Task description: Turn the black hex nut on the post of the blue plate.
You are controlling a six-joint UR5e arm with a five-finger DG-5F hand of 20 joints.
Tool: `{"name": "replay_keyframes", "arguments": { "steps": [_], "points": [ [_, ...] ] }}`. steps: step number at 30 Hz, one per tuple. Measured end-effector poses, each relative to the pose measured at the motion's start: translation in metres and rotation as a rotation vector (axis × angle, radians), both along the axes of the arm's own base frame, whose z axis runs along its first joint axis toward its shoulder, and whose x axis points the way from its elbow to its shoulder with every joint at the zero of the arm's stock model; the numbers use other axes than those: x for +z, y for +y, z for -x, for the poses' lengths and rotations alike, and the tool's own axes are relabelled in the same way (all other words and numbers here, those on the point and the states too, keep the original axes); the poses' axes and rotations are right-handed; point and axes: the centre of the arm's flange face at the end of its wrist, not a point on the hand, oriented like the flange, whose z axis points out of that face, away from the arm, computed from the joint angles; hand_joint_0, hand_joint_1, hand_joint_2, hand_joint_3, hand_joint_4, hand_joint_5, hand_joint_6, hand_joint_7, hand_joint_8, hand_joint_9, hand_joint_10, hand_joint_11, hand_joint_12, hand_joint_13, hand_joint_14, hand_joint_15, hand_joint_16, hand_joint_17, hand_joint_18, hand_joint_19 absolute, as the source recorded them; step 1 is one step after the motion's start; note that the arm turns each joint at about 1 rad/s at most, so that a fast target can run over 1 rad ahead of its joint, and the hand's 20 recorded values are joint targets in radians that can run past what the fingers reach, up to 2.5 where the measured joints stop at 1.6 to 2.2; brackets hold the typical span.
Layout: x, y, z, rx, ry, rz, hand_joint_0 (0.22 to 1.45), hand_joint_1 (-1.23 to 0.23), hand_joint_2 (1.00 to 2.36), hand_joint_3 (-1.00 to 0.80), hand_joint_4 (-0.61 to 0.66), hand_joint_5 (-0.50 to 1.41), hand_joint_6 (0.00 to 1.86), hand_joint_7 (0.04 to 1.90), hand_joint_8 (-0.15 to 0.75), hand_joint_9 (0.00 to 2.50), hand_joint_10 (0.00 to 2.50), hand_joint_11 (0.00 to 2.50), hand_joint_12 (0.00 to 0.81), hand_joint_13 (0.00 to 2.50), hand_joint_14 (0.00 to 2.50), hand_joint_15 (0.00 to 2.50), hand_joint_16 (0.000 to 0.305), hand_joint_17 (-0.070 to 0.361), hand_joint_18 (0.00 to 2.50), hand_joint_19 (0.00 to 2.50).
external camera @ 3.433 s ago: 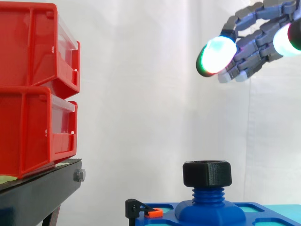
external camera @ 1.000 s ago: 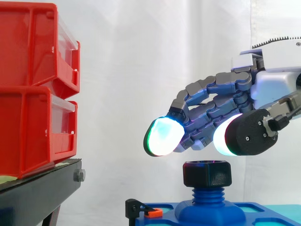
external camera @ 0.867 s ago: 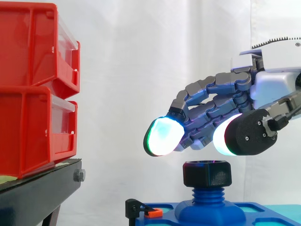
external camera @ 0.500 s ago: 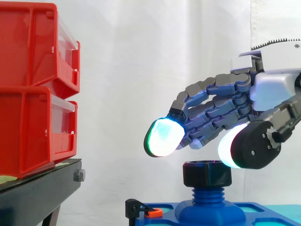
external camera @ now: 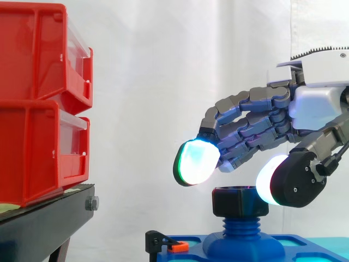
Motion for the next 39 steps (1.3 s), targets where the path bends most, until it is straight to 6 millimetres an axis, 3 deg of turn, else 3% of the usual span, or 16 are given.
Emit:
{"name": "replay_keyframes", "arguments": {
  "steps": [27, 39],
  "points": [
    [0.0002, -0.0036, -0.0004, 0.003, -0.004, 0.029, 0.53, -0.86, 1.00, -0.50, 0.13, -0.24, 0.50, 0.85, 0.216, 0.25, 0.00, 0.12, 0.321, 0.29, 0.01, 0.13, 0.050, 0.113, 0.23, 0.44],
    [0.0002, -0.0060, -0.0002, -0.005, -0.005, 0.031, 0.45, -0.78, 1.00, -0.50, 0.16, -0.24, 0.50, 0.83, 0.245, 0.25, 0.00, 0.13, 0.354, 0.29, 0.01, 0.12, 0.057, 0.128, 0.23, 0.46]
  ]
}}
